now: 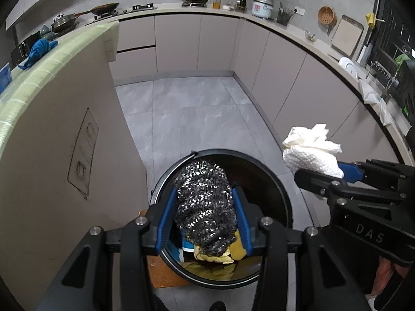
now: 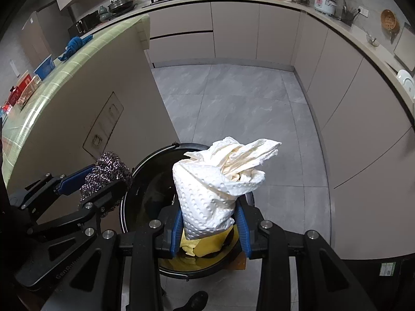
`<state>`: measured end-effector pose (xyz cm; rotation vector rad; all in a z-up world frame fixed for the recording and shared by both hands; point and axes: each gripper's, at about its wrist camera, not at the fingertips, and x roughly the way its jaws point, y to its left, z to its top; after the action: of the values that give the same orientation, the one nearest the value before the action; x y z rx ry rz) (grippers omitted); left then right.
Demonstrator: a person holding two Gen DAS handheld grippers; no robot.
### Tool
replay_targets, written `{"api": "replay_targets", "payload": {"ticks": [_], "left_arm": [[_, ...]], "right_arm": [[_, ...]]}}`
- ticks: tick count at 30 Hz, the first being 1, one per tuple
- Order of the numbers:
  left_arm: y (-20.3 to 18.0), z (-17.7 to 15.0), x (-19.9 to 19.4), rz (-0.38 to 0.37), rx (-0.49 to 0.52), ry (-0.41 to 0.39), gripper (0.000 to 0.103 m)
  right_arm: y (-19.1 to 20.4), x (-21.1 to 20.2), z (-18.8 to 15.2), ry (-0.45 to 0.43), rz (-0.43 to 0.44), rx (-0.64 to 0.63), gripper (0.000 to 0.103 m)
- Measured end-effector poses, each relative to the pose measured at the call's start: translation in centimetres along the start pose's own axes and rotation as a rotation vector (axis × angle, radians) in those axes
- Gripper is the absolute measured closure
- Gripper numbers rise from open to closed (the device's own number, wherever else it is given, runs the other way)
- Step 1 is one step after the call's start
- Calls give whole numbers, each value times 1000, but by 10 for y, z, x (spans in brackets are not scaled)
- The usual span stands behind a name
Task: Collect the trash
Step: 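Carry the steel wool and paper towel over the black bin and release both, then move both open grippers back toward the table items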
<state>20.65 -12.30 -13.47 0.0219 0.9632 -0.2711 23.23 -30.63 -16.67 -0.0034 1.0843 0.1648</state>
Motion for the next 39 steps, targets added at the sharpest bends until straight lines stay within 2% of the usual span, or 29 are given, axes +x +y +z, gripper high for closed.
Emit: {"api": "replay_targets", "payload": {"ticks": [15, 16, 18, 19, 20, 21, 22, 28, 32, 39], "left_arm": [[-1, -37, 50, 7, -35, 108, 57], [-2, -39, 54, 3, -36, 113, 54], [-2, -40, 67, 6, -33, 128, 31], [-1, -43, 73, 43, -43, 143, 11], [0, -43, 72, 59, -47, 130, 7], [0, -43, 67, 64, -45, 107, 7], [0, -43, 64, 69, -42, 101, 6], [-2, -31, 41, 82, -35, 89, 6], [-7, -20, 25, 85, -25, 70, 6], [-8, -1, -7, 82, -23, 37, 3]], "right_arm": [[6, 51, -11, 59, 43, -13, 65], [6, 55, -10, 62, 49, -9, 65], [2, 68, -7, 59, 93, 19, 63], [-1, 73, -5, 56, 110, 33, 50], [-4, 79, -2, 63, 97, 47, 35], [-9, 80, 2, 55, 57, 66, 3], [-14, 78, 5, 40, 54, 79, 0], [-35, 51, 12, 17, 1, 144, 0], [-34, 25, 14, -9, -39, 133, 0], [-35, -10, 21, -76, -56, 129, 0]]}}
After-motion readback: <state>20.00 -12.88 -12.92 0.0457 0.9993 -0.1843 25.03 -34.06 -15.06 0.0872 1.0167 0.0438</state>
